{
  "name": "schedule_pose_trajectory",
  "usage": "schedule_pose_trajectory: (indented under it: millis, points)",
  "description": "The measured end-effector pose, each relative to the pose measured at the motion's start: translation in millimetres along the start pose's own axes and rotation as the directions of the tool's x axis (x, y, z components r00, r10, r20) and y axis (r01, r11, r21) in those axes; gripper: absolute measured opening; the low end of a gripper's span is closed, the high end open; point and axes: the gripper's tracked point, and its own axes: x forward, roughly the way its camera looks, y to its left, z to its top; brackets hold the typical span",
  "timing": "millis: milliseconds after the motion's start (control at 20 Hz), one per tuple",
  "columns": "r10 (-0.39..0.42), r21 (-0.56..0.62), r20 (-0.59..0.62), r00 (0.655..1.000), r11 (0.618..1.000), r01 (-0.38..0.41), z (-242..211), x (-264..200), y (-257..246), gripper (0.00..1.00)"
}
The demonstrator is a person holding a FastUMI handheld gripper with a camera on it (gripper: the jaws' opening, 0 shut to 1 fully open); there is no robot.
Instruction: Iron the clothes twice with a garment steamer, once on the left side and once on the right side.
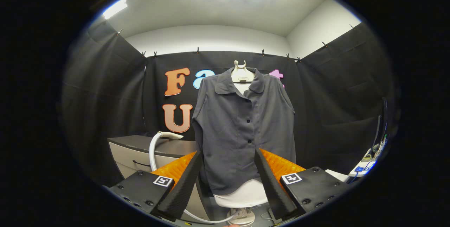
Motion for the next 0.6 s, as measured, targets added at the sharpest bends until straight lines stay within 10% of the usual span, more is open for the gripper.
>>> schedule_pose_trajectory:
  millis: [600]
  points:
    - [0.035, 0.036, -0.025, 0.999, 0.999, -0.034, -4, -20, 4, 0.97]
